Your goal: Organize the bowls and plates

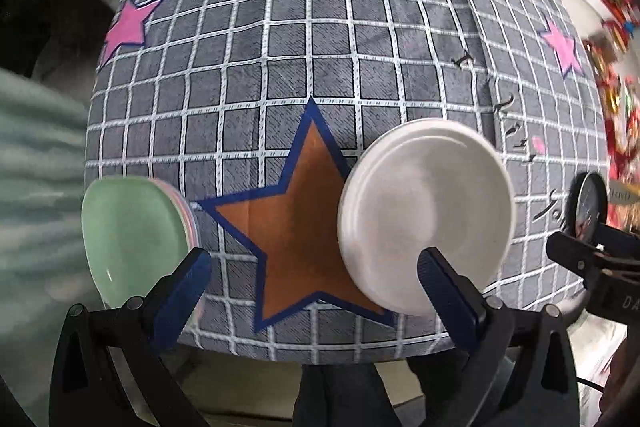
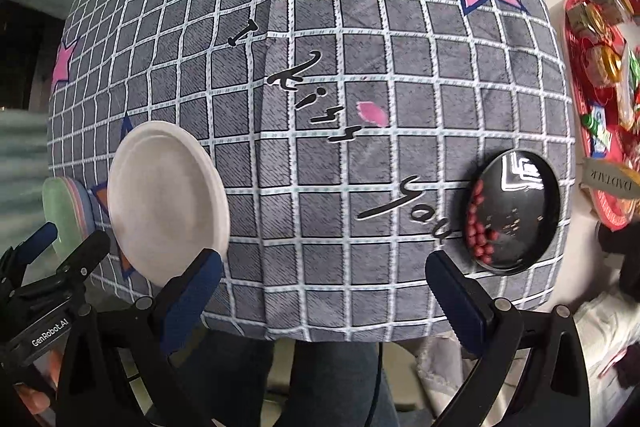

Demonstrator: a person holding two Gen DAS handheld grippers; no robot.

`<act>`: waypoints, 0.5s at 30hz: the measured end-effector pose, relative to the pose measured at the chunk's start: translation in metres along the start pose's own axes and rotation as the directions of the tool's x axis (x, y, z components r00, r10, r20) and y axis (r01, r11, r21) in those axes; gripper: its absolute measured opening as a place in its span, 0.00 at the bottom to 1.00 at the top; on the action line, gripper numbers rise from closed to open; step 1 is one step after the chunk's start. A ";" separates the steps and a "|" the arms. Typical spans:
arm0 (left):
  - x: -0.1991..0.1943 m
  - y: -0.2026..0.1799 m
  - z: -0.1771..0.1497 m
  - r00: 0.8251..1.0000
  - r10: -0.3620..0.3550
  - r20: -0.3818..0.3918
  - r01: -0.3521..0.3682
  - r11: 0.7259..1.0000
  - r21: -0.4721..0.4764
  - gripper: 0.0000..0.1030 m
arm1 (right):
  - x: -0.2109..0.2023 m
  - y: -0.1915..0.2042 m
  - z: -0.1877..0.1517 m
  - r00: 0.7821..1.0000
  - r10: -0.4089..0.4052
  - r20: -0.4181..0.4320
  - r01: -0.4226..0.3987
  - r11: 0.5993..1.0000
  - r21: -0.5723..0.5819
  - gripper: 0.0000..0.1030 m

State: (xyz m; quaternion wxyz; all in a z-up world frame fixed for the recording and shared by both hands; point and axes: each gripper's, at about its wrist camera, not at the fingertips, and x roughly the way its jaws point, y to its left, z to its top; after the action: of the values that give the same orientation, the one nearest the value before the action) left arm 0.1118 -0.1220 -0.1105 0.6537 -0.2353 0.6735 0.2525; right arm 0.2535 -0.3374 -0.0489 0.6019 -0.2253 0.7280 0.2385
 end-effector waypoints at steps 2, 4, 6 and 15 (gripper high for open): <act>0.002 0.003 0.002 1.000 -0.008 0.002 0.008 0.999 0.037 1.00 | 0.007 0.003 -0.005 1.000 0.005 -0.015 -0.004 0.999 0.042 1.00; 0.006 0.005 0.005 1.000 -0.015 0.004 0.015 0.997 0.081 1.00 | 0.012 0.010 -0.008 1.000 0.004 -0.008 -0.004 0.998 0.057 1.00; 0.013 0.008 0.010 1.000 -0.012 0.000 0.012 0.994 0.110 1.00 | 0.017 0.015 -0.009 1.000 -0.021 -0.001 0.021 0.997 0.070 1.00; 0.035 0.023 0.016 0.999 -0.044 -0.019 0.046 0.988 0.150 1.00 | 0.034 0.035 -0.013 0.999 -0.047 -0.003 0.047 0.990 0.133 1.00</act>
State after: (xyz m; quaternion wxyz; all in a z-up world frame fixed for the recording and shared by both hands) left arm 0.1081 -0.0937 -0.1453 0.6697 -0.2026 0.6902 0.1843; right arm 0.2162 -0.3189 -0.0781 0.6212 -0.2018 0.7366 0.1754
